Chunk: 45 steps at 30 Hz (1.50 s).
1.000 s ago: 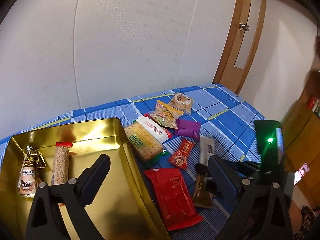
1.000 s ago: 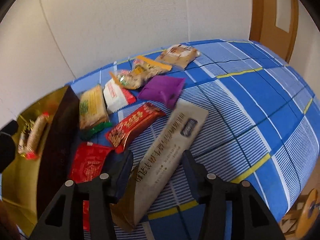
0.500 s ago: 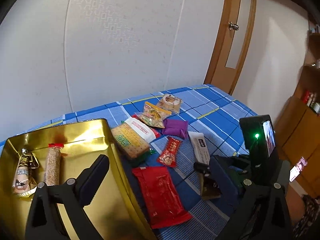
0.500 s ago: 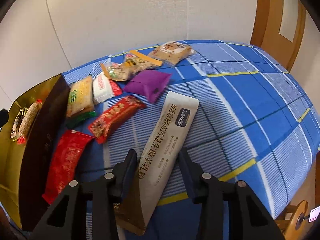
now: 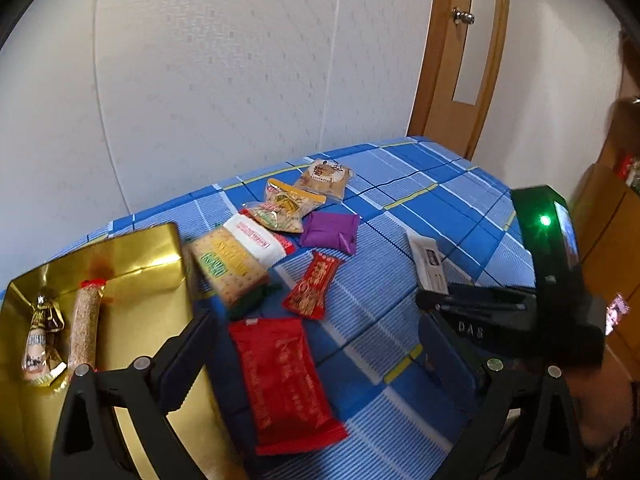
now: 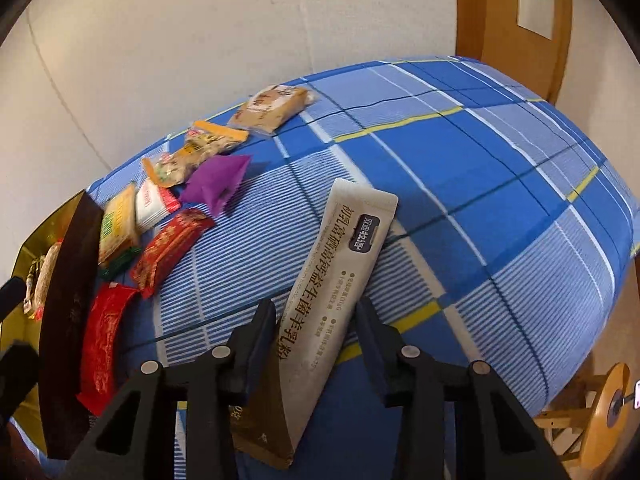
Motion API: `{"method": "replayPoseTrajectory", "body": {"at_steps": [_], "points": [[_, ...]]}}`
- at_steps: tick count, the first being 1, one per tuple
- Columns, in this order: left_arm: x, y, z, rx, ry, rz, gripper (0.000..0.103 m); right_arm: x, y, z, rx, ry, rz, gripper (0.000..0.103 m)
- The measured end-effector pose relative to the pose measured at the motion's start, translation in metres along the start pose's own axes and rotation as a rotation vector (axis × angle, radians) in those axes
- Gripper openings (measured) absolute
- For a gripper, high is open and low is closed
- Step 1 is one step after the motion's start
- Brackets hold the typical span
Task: Organize snacks
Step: 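Grasp and lift the red candy bar with the left gripper while the right holds the white stick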
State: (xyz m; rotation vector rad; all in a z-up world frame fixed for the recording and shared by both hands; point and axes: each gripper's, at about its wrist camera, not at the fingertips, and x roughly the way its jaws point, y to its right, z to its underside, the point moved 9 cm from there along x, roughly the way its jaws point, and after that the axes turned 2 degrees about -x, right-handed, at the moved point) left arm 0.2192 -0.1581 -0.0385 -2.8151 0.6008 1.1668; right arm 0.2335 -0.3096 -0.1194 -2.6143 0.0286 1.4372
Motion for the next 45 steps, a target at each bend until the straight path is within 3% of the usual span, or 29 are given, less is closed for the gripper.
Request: {"method": "replayPoseTrajectory", "body": {"at_steps": [7, 11, 19, 22, 25, 30, 38, 45], "points": [[0.056, -0.002, -0.021, -0.009, -0.131, -0.090, 0.101, -0.002, 0.010, 0.000, 0.070, -0.009, -0.060, 0.041], [0.084, 0.003, -0.024, 0.047, -0.171, -0.124, 0.098, -0.004, 0.016, -0.001, 0.125, -0.018, -0.107, 0.041], [0.124, 0.019, -0.008, 0.151, -0.250, -0.125, 0.069, -0.006, 0.023, -0.002, 0.140, -0.029, -0.083, 0.039], [0.126, 0.026, -0.006, 0.191, -0.233, -0.137, 0.060, -0.005, 0.022, -0.002, 0.144, -0.030, -0.086, 0.039], [0.125, 0.028, -0.006, 0.184, -0.236, -0.124, 0.052, -0.005, 0.022, -0.003, 0.153, -0.031, -0.093, 0.039], [0.124, 0.028, -0.005, 0.146, -0.236, -0.083, 0.028, -0.006, 0.023, -0.003, 0.165, -0.028, -0.103, 0.039], [0.121, 0.018, -0.003, 0.046, -0.237, -0.053, 0.028, -0.006, 0.024, -0.004, 0.175, -0.026, -0.107, 0.039], [0.122, 0.024, -0.002, 0.126, -0.231, -0.090, 0.026, -0.006, 0.024, -0.004, 0.170, -0.022, -0.106, 0.039]]}}
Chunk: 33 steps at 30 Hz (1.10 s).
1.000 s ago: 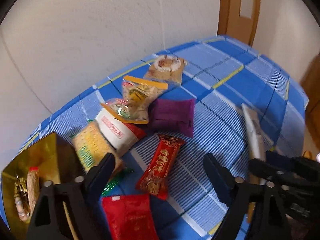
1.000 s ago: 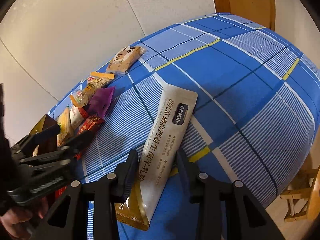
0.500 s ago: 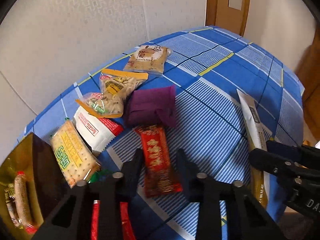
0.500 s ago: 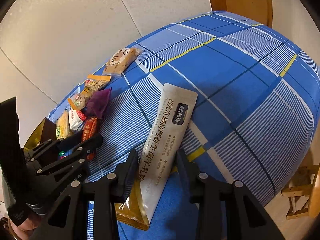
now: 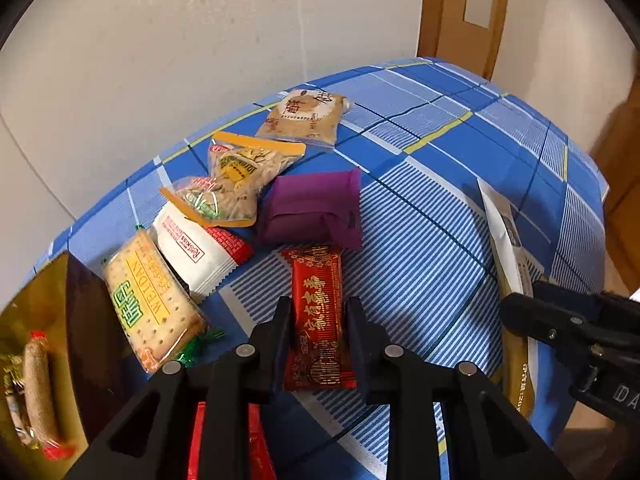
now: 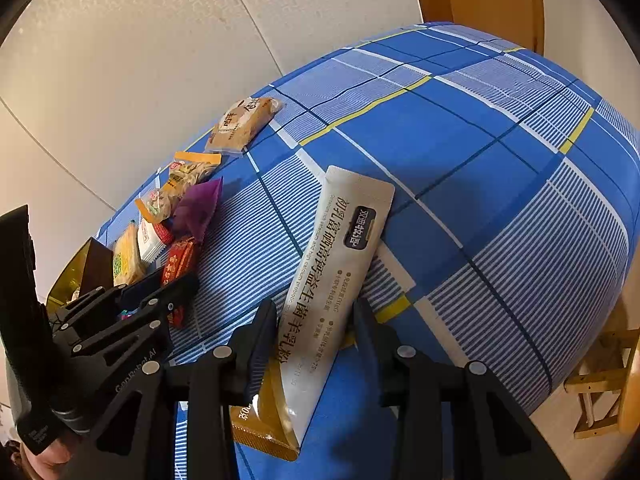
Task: Organize snacks
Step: 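Grasp and lift the red candy bar with the left gripper while the right holds the white stick, then lower the red candy bar into the tray beside the granola bar, open left gripper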
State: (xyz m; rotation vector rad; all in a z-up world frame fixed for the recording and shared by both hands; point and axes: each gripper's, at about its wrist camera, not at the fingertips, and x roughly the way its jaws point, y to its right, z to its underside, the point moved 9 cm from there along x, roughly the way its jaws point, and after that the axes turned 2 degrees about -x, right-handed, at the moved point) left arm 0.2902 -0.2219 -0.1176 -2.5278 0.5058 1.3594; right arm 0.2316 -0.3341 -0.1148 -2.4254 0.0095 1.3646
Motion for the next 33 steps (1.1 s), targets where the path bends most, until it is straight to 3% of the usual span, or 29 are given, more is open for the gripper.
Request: {"method": "replayPoseTrajectory", "body": {"at_steps": [9, 20, 27, 33], "points": [[-0.024, -0.004, 0.002, -0.058, 0.022, 0.033, 0.024, 0.000, 0.000, 0.000, -0.013, 0.013, 0.013, 0.039], [-0.068, -0.022, 0.004, -0.159, 0.088, 0.138, 0.024, 0.001, 0.000, -0.001, -0.025, 0.031, 0.038, 0.039], [-0.092, -0.056, 0.006, -0.239, 0.128, 0.163, 0.024, 0.003, -0.001, -0.001, -0.055, 0.045, 0.066, 0.039], [-0.111, -0.109, 0.018, -0.355, 0.180, 0.155, 0.024, 0.003, -0.003, 0.000, -0.075, 0.058, 0.091, 0.039]]}}
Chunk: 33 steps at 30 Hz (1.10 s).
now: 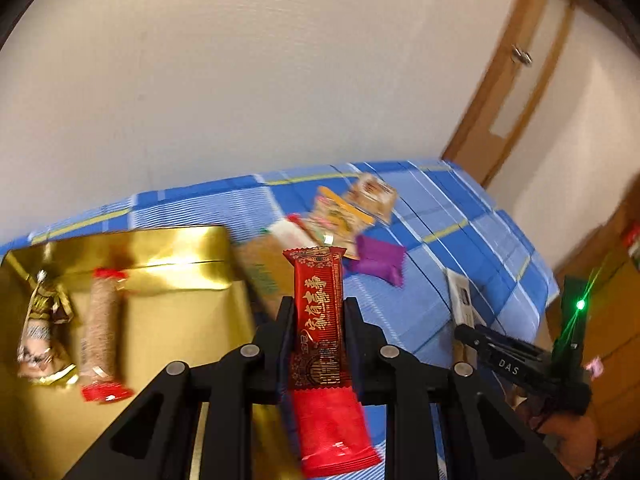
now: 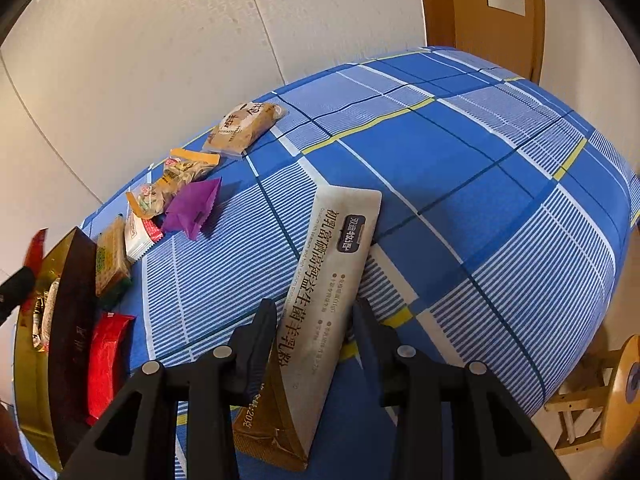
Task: Organize snacks
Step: 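Lower the red candy bar into the tray beside the granola bar, open left gripper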
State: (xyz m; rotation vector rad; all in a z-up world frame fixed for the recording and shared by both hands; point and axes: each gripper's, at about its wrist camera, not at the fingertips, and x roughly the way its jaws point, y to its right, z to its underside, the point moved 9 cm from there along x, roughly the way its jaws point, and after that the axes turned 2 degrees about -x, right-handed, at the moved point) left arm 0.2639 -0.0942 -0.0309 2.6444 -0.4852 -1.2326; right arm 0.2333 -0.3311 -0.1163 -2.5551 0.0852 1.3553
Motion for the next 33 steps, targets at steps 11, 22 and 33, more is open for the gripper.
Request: {"method": "replayPoseTrajectory", "body": {"at_steps": [11, 22, 33], "points": [[-0.019, -0.110, -0.002, -0.128, 0.079, -0.138, 0.024, 0.001, -0.003, 0.001, -0.046, 0.026, 0.047, 0.039], [0.009, -0.131, 0.011, -0.213, -0.066, -0.056, 0.024, 0.002, -0.004, 0.001, -0.053, 0.036, 0.097, 0.040], [0.023, -0.147, 0.011, -0.155, -0.112, -0.177, 0.024, 0.001, -0.006, 0.001, -0.059, 0.046, 0.129, 0.039]]}}
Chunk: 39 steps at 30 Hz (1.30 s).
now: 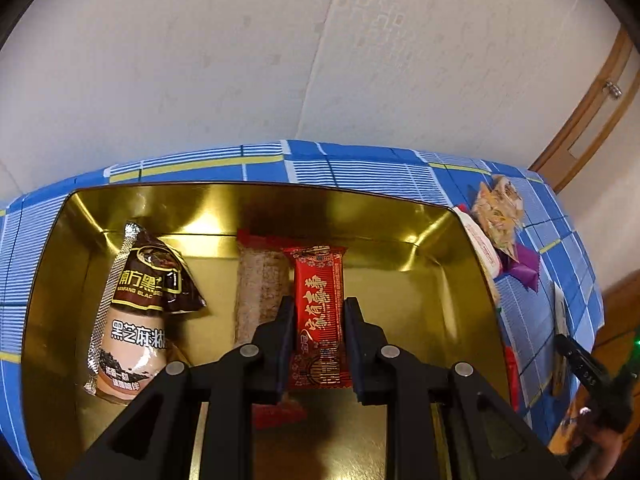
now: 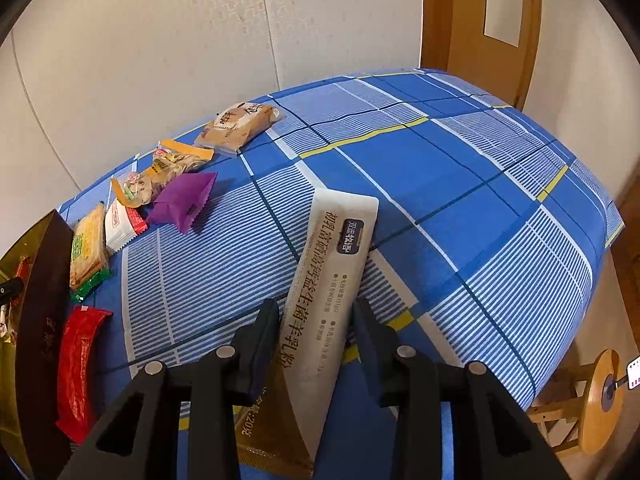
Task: Organize snacks
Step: 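Lower the red candy bar into the tray beside the granola bar, open left gripper, then carry the white stick pack into the tray and open the right gripper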
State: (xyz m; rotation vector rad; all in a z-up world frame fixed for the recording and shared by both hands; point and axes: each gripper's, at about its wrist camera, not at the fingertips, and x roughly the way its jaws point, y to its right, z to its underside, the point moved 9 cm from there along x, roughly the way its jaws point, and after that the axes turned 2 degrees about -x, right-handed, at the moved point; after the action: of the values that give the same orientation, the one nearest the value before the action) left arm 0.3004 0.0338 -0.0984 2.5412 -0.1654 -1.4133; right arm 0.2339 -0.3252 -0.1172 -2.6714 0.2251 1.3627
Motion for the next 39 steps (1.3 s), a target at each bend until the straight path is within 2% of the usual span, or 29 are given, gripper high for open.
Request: {"method": "replayPoseTrajectory", "body": {"at_steps": [4, 10, 16, 19, 21, 24, 27, 34, 39], "points": [[0.008, -0.004, 0.003, -0.006, -0.022, 0.004, 0.024, 0.000, -0.001, -0.001, 0.012, -0.001, 0.002, 0.038], [0.008, -0.013, 0.000, -0.009, 0.008, -0.046, 0.026, 0.000, -0.001, -0.001, 0.024, -0.001, -0.007, 0.037], [0.008, -0.014, -0.002, -0.052, 0.014, -0.004, 0.029, 0.000, 0.000, -0.001, 0.024, -0.001, -0.006, 0.037], [0.005, -0.010, -0.003, -0.051, 0.020, 0.001, 0.043, 0.000, 0.000, -0.001, 0.029, -0.001, -0.007, 0.035], [0.001, -0.005, -0.004, -0.068, 0.029, 0.030, 0.063, -0.001, 0.001, -0.001, 0.047, -0.002, -0.019, 0.034], [-0.010, 0.000, -0.006, -0.075, 0.066, 0.032, 0.080, -0.001, -0.003, -0.001, 0.057, -0.006, -0.033, 0.032], [-0.017, 0.001, -0.006, -0.047, 0.097, -0.022, 0.080, -0.006, -0.012, -0.002, 0.055, 0.003, -0.054, 0.032], [-0.021, -0.003, -0.003, -0.050, 0.099, -0.055, 0.080, -0.030, -0.050, -0.007, 0.030, 0.060, -0.142, 0.032], [-0.022, -0.010, -0.001, -0.061, 0.093, -0.078, 0.080, -0.058, -0.100, -0.014, -0.073, 0.135, -0.239, 0.032]]}}
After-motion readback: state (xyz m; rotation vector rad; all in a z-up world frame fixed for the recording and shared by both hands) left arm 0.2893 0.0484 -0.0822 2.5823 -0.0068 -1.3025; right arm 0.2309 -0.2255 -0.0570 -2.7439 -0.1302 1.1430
